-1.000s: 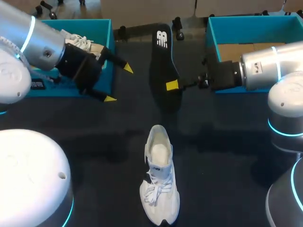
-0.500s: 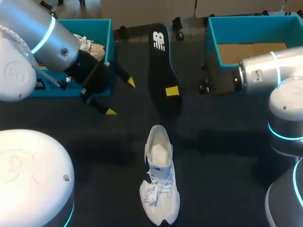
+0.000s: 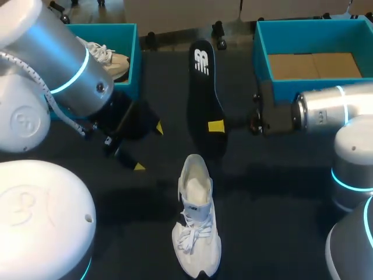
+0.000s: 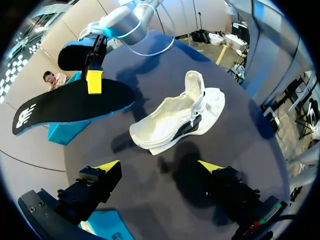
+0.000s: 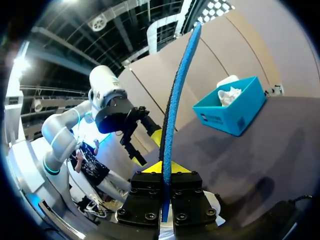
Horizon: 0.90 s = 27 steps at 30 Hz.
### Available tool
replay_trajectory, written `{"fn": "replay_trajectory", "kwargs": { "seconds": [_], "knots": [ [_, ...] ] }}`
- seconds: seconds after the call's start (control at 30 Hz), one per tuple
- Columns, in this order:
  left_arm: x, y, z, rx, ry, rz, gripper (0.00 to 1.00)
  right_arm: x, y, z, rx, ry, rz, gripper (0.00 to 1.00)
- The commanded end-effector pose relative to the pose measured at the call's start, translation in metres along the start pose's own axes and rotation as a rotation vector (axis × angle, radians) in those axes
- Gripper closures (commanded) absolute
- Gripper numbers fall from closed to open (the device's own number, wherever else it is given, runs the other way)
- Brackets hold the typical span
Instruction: Take the shoe out of the shoebox, open the shoe tongue, remove and reinsert the insole, then place the shoe into the shoebox
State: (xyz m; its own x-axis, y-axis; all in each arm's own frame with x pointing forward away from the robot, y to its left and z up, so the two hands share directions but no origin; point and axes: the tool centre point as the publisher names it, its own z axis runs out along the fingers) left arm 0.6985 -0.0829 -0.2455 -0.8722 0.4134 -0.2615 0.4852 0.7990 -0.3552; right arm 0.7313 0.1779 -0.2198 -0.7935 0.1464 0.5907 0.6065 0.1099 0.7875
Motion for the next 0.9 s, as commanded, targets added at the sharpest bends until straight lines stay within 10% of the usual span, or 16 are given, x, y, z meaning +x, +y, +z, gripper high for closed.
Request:
{"fn": "replay_trajectory", "kwargs": {
  "seconds": [0.03, 0.9],
  "knots": [
    [0.004, 0.001, -0.002, 0.001, -0.004, 0.001, 0.0, 0.004, -0.003, 0.002, -0.014, -0.008, 0.0, 1.0],
    [0.031, 0.006, 0.057, -0.021, 0.163, -0.331, 0.0, -0.016, -0.036, 0.036, -0.163, 0.003, -0.235, 1.0]
  ]
}}
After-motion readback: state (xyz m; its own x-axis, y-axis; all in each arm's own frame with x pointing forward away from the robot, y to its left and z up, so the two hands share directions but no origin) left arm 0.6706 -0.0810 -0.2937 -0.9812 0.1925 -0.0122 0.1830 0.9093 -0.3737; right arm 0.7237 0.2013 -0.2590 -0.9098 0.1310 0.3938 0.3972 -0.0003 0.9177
